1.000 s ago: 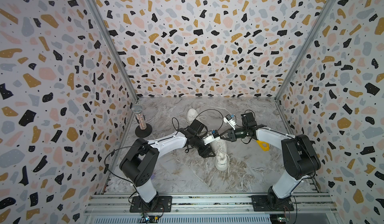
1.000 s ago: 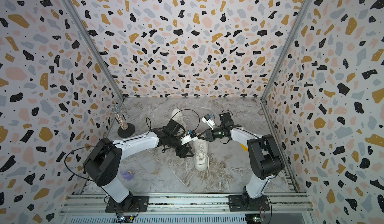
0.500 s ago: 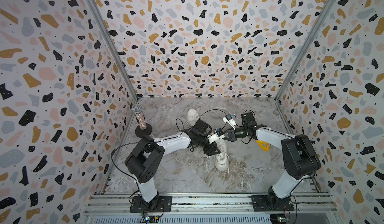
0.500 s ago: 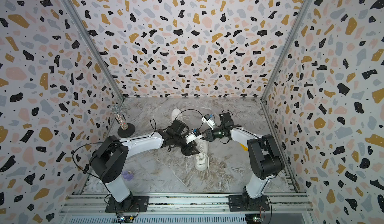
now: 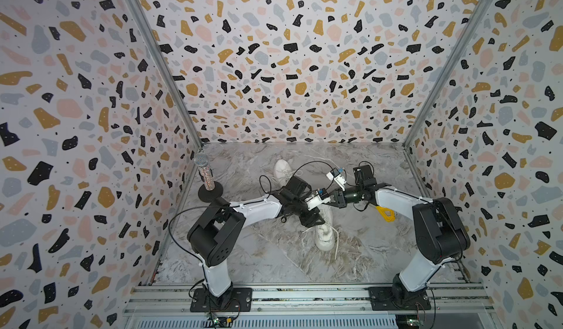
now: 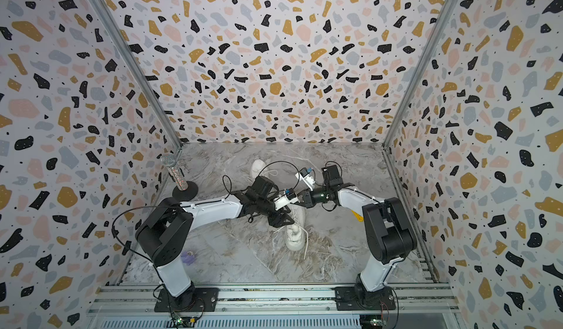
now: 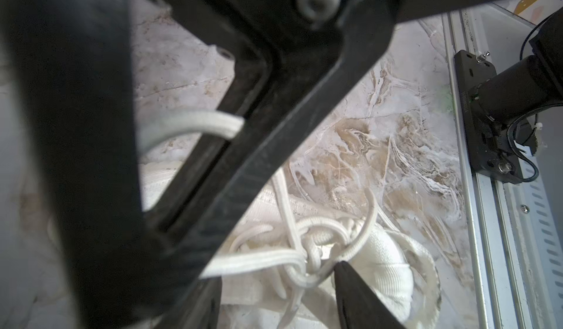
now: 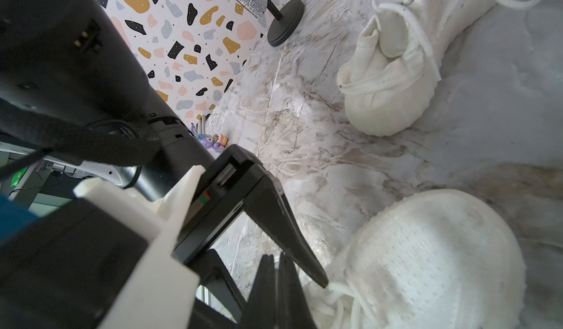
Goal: Tie the shoes
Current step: Cross the shoelace with the shoelace.
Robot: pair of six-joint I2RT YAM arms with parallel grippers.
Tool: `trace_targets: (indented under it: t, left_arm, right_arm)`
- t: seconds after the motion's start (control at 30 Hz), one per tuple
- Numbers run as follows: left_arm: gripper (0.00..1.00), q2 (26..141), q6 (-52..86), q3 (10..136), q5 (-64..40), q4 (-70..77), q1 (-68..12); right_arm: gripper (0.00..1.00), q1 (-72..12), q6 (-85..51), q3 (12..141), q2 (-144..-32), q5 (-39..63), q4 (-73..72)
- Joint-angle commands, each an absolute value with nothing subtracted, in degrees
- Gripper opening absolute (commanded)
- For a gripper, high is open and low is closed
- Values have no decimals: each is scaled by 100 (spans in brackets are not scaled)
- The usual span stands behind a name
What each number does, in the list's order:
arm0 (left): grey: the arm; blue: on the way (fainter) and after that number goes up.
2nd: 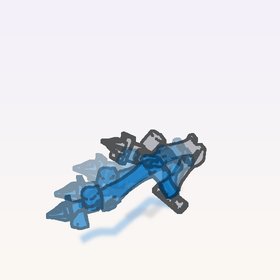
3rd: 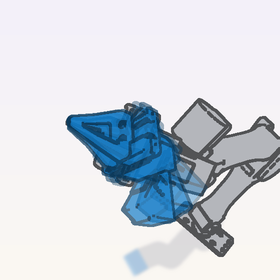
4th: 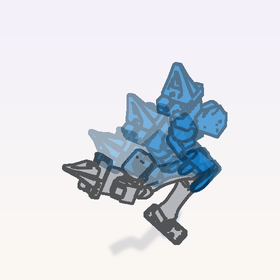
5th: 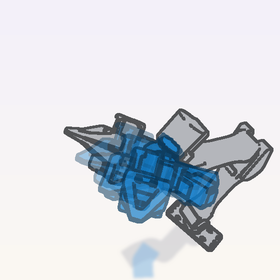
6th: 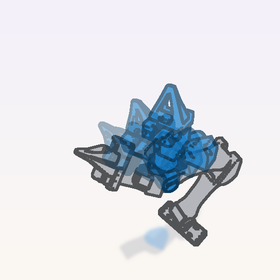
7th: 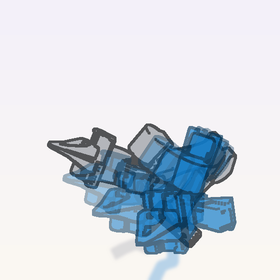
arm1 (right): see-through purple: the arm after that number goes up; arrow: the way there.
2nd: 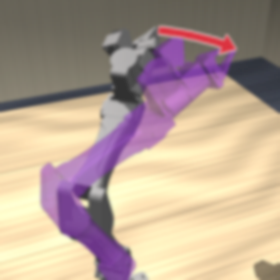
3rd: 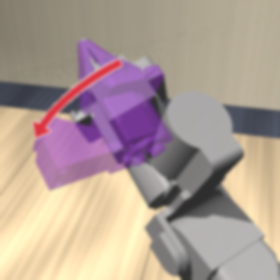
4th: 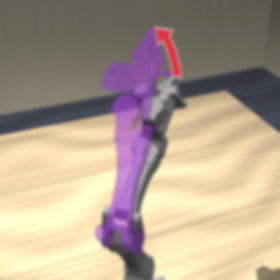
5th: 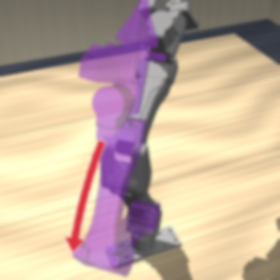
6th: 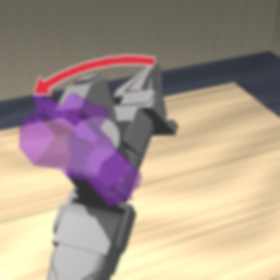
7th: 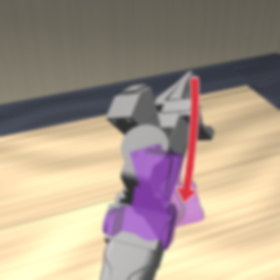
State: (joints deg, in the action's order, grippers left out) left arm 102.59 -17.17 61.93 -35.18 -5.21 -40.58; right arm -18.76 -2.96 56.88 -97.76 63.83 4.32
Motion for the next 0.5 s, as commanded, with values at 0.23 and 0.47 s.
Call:
trace_targets:
  t: [0.23,0.47]
  left_arm:
    - [62,10362,-1664,6286,-3573,-255,-4086]
    - [59,10431,-1200,6301,-3586,-21,-4096]
  right_arm:
    - [0,-1861,-219,5722,-9578,6451,438]
    - [0,-1863,-218,5718,-9572,6442,435]
